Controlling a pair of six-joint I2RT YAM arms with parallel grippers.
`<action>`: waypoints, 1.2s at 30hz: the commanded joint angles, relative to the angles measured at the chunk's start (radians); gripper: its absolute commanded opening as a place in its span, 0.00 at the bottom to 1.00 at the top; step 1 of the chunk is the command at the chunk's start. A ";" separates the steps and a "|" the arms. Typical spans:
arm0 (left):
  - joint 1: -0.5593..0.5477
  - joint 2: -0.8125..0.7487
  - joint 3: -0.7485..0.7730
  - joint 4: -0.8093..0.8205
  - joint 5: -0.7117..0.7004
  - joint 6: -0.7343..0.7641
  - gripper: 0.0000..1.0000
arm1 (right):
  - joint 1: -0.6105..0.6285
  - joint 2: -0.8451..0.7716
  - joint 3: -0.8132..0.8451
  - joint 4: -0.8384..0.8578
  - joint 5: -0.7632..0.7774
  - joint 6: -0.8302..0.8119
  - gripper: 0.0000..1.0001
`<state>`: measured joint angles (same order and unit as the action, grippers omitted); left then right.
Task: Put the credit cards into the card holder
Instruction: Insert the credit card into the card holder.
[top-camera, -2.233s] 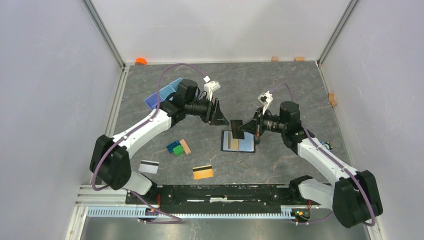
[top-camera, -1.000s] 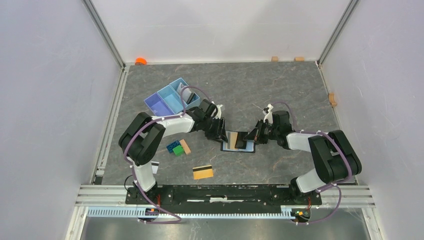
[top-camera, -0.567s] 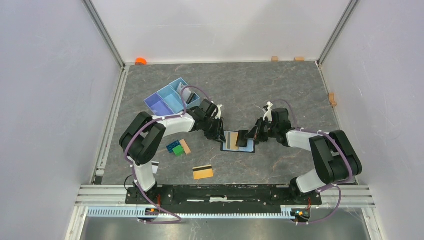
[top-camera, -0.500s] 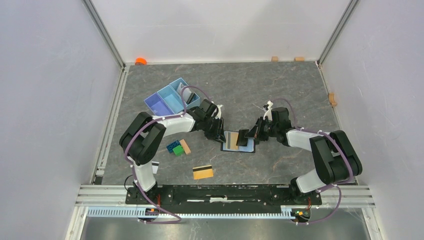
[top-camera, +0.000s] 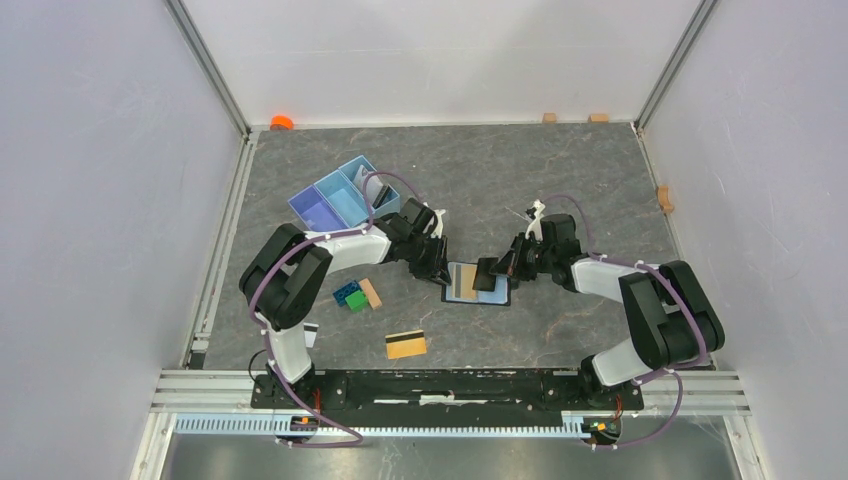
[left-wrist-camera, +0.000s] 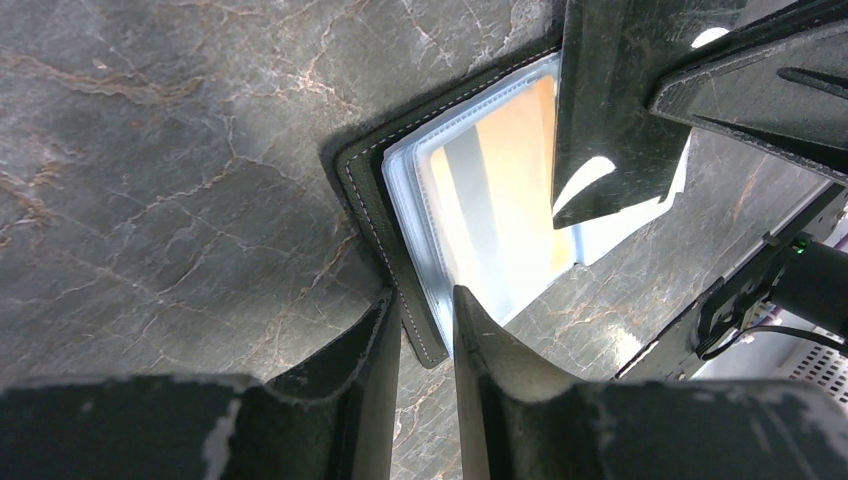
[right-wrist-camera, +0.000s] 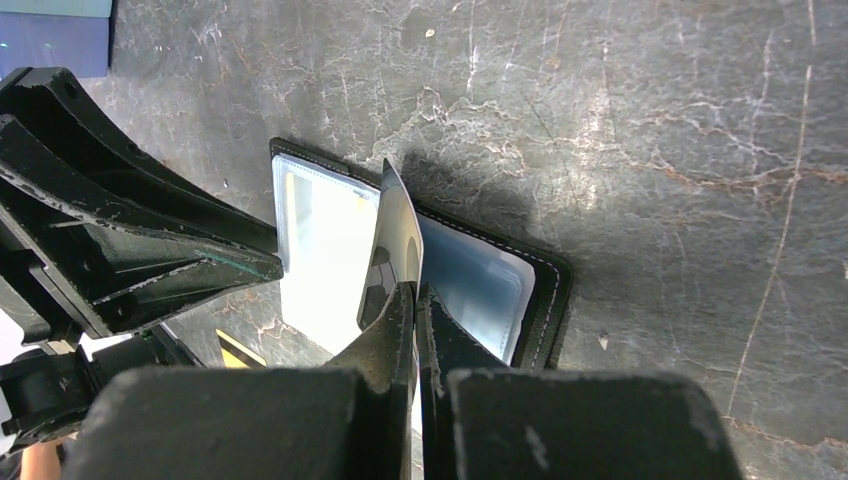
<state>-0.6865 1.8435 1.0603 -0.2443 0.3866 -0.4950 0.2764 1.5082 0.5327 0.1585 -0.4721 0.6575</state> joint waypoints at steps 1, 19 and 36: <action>-0.022 0.023 0.023 0.012 -0.014 0.031 0.32 | 0.020 0.019 -0.001 -0.014 0.089 -0.036 0.00; -0.027 0.010 0.022 0.011 -0.015 0.034 0.30 | 0.029 0.028 -0.022 -0.146 0.060 -0.126 0.00; -0.030 0.012 0.027 0.011 -0.001 0.035 0.28 | 0.071 0.082 -0.005 -0.128 0.020 -0.099 0.00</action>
<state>-0.6926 1.8439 1.0649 -0.2527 0.3698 -0.4915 0.3229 1.5433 0.5411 0.1413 -0.5041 0.5980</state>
